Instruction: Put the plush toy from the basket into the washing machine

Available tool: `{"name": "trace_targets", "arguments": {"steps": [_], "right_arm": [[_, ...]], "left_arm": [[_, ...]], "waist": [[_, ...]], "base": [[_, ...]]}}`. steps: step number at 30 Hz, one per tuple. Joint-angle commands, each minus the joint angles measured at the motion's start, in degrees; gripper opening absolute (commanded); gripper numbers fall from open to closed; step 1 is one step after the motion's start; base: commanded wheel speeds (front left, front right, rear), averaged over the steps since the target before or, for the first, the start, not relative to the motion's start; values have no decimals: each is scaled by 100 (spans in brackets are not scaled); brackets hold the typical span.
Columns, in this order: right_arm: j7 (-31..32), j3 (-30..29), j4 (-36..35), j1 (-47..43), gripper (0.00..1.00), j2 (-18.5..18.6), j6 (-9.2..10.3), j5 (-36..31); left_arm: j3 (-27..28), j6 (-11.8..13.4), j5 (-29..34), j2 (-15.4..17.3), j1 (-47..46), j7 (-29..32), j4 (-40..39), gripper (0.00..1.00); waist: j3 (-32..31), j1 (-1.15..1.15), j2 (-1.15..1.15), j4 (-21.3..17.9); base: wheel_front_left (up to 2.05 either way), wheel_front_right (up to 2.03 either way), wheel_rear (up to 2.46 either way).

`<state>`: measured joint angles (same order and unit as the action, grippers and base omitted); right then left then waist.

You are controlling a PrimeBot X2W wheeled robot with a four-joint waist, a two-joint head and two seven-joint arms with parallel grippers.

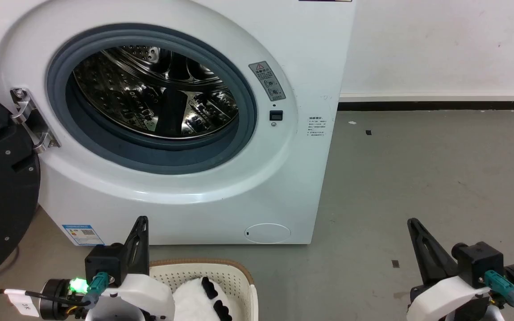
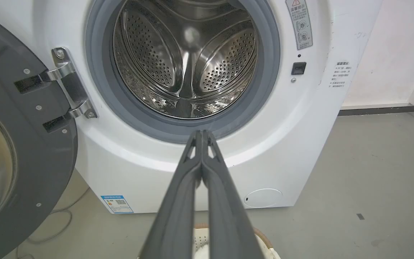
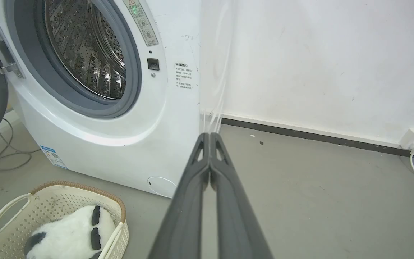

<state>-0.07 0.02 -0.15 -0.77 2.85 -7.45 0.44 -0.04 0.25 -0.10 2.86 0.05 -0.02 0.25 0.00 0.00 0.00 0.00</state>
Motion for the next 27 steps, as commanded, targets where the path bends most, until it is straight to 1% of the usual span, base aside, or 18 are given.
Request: {"name": "trace_targets", "arguments": {"steps": [1,2,3,11,15,27], "right_arm": [[7,-2,15,77,0,3,-3,-44],[7,-2,15,77,0,3,-3,-44],[-3,0,0,-1,100,0,0,3],[-75,-49,-29,-2,100,0,0,90],[-146,-64,-85,16,100,0,0,178],[-290,-97,-259,233,100,0,-1,327]], "left_arm": [[4,-25,10,1,-5,2,-25,0],[4,-25,10,1,-5,2,-25,0],[0,3,-2,0,0,-2,1,100],[-38,79,-35,0,-12,-74,32,100],[-65,91,-75,5,-121,-146,213,100],[-136,-46,-202,85,-744,-173,1238,100]], "waist": [[0,0,0,0],[0,0,0,0],[0,0,0,0],[19,0,0,1],[99,0,0,1],[681,0,0,-82]], "base": [[0,0,0],[0,0,0],[0,0,0],[0,0,0],[0,0,0],[0,0,0]]}}
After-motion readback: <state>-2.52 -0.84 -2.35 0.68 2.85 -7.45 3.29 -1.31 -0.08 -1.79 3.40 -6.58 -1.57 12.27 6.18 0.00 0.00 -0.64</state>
